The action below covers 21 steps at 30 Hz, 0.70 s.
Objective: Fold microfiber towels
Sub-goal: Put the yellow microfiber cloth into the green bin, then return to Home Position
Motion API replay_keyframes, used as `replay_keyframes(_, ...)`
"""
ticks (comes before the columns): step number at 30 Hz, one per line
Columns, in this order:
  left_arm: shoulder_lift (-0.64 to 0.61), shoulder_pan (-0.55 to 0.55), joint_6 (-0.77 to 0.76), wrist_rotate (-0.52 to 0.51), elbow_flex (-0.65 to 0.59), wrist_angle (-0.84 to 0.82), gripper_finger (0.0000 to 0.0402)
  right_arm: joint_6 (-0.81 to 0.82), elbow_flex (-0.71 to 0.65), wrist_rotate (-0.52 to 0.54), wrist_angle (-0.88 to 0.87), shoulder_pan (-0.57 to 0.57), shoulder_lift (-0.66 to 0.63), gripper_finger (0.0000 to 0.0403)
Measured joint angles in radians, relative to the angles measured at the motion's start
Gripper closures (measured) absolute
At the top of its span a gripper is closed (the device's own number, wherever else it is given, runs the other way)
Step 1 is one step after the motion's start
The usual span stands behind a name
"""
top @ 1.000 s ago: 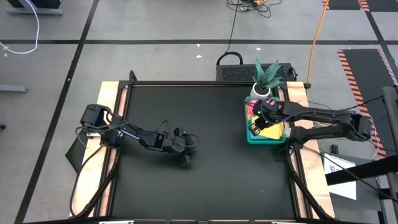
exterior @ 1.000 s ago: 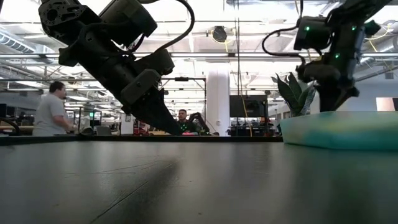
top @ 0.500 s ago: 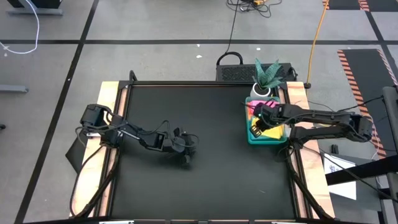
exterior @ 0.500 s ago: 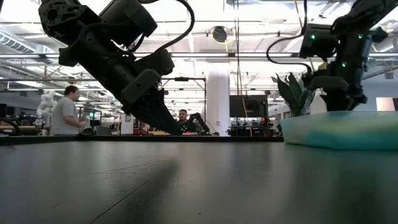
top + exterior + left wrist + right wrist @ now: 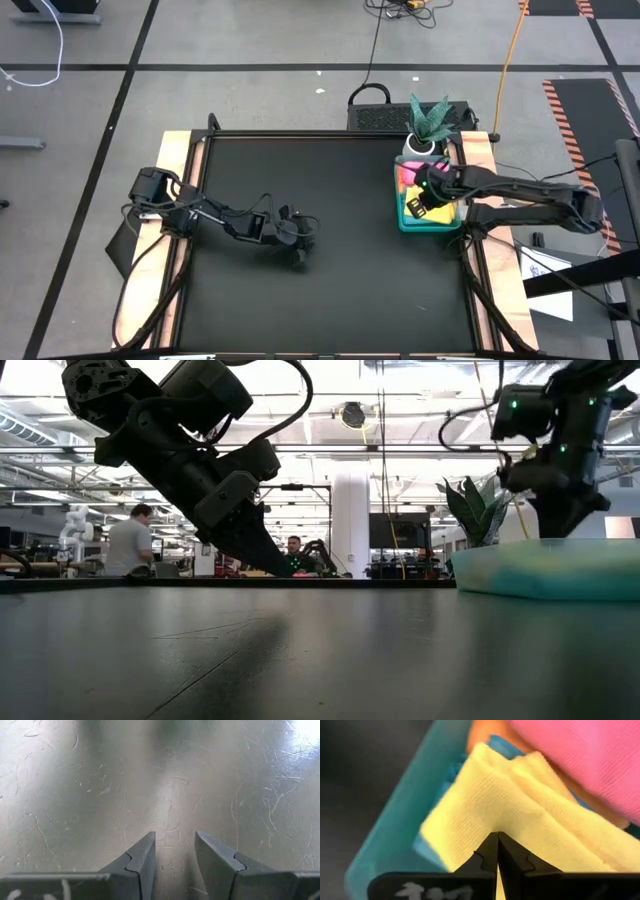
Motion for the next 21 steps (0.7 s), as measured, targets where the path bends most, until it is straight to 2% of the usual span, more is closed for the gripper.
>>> replay_keyframes(6, 0.0, 0.0, -0.001, 0.0, 0.0, 0.0, 0.0261, -0.005, -0.083, 0.027, 0.082, -0.035, 0.067, 0.0403)
replay_keyframes(11, 0.0, 0.0, -0.001, 0.0, 0.0, 0.0, 0.0261, -0.044, -0.083, 0.067, 0.086, -0.049, 0.109, 0.0403)
replay_keyframes(21, 0.0, 0.0, -0.005, 0.0, 0.0, 0.0, 0.0261, -0.122, 0.056, 0.042, 0.043, -0.004, -0.02, 0.0403)
